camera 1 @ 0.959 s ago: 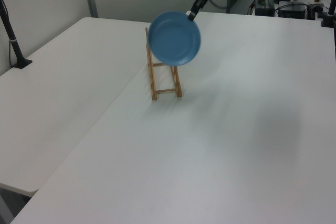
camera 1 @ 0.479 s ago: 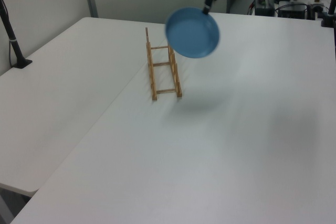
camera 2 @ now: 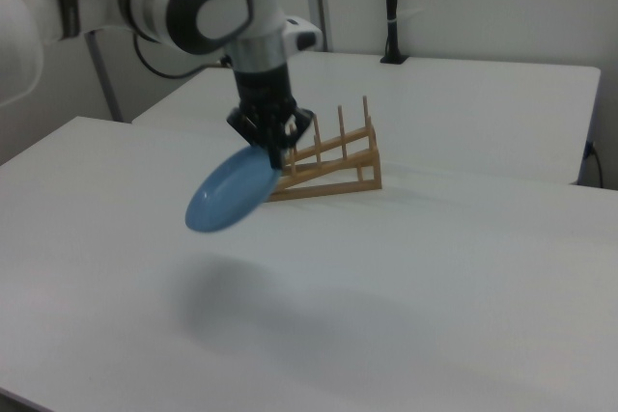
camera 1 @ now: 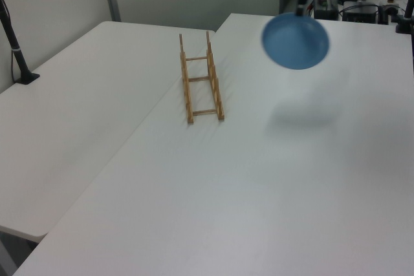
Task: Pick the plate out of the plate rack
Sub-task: 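Carry the blue plate away from the rack and lower it flat onto the table, then open the gripper and raise it away from the plate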
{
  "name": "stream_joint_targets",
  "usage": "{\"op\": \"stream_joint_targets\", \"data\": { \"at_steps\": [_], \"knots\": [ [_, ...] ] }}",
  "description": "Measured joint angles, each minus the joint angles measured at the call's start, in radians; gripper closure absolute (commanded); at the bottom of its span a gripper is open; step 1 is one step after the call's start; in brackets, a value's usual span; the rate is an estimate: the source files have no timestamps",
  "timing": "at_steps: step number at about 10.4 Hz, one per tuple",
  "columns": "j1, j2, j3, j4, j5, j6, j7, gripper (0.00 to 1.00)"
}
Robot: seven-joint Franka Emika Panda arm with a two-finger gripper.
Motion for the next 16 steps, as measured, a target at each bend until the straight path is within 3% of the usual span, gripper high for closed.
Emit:
{"op": "stream_joint_targets", "data": {
  "at_steps": [3, 6, 11, 12, 13, 14, 16],
  "knots": [
    [-0.106, 0.031, -0.026, -0.053, 0.002, -0.047, -0.209, 1.0],
    [-0.168, 0.146, -0.028, -0.091, 0.007, -0.041, -0.273, 1.0],
    [-0.22, 0.266, -0.028, -0.186, 0.079, 0.176, -0.34, 0.99],
    [-0.22, 0.277, -0.028, -0.205, 0.081, 0.213, -0.34, 0.62],
    [-0.22, 0.282, -0.028, -0.207, 0.086, 0.222, -0.34, 0.13],
    [-0.22, 0.279, -0.028, -0.206, 0.113, 0.222, -0.34, 0.0],
    [-0.22, 0.271, -0.028, -0.19, 0.155, 0.225, -0.334, 0.0]
  ]
}}
